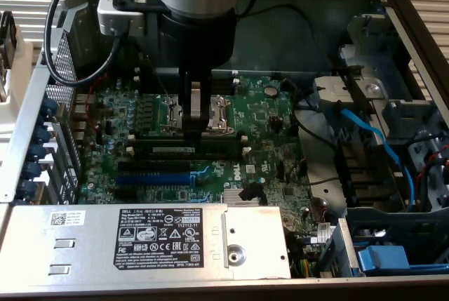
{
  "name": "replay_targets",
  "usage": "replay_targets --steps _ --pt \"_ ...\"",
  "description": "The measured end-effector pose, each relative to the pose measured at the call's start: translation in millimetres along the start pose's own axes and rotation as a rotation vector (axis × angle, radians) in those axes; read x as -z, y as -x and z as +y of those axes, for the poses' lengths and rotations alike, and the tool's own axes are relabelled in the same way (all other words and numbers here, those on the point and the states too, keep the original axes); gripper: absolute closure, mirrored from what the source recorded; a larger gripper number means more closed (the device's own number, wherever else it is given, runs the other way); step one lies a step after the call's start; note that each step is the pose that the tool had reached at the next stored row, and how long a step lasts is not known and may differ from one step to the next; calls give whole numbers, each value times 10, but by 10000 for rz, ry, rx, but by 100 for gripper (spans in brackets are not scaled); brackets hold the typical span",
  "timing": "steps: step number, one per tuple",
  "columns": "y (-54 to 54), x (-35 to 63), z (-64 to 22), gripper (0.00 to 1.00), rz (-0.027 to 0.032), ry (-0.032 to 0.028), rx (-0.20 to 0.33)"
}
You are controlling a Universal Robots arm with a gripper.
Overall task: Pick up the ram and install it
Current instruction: 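Press down the ram until it locks into place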
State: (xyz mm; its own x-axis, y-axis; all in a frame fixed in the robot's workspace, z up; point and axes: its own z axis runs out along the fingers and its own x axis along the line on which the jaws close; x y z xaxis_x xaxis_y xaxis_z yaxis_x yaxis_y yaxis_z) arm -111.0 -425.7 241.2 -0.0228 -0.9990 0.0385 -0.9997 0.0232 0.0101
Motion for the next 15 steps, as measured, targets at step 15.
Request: replay_targets --steps 15 --pt "1 0 -18 90 0 1 0"
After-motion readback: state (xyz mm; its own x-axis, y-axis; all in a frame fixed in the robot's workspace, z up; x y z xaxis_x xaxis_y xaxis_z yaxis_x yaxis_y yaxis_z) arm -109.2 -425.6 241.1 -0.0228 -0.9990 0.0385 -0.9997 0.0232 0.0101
